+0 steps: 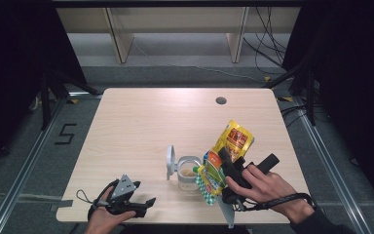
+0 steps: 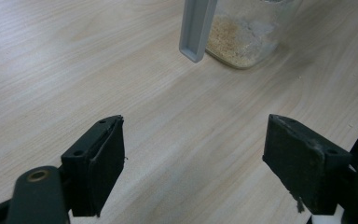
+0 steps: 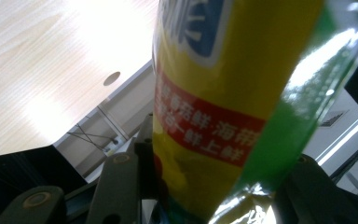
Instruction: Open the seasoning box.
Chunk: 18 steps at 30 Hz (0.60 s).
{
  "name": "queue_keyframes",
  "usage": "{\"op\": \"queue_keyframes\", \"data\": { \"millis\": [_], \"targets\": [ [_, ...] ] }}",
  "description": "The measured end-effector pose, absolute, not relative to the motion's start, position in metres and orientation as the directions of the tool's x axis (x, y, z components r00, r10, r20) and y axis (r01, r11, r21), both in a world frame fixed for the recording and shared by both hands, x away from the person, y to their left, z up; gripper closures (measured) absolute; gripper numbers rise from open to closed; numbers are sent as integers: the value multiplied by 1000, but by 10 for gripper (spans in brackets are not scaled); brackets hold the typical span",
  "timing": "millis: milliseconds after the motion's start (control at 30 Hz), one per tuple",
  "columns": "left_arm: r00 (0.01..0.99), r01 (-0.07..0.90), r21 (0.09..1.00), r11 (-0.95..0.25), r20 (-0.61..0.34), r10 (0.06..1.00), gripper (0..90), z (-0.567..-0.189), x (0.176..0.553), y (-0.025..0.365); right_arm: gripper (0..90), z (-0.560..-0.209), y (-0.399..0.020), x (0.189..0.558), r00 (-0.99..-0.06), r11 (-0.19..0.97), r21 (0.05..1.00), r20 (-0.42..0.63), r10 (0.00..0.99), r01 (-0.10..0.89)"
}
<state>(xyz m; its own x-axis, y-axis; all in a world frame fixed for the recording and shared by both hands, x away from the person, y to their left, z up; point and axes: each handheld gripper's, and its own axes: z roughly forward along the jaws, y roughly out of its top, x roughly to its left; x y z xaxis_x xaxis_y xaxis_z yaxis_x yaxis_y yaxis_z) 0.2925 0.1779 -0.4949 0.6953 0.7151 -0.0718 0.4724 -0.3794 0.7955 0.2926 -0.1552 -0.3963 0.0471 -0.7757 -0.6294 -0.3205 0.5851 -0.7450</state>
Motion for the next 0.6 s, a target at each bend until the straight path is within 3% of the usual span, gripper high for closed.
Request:
{"op": "queue_keyframes", "data": {
  "millis": [600],
  "targets": [
    [694, 474, 795, -378, -73, 716, 199, -495, 293, 178, 588, -395, -155, 293, 49, 582, -747, -627, -778, -322]
  ]
}}
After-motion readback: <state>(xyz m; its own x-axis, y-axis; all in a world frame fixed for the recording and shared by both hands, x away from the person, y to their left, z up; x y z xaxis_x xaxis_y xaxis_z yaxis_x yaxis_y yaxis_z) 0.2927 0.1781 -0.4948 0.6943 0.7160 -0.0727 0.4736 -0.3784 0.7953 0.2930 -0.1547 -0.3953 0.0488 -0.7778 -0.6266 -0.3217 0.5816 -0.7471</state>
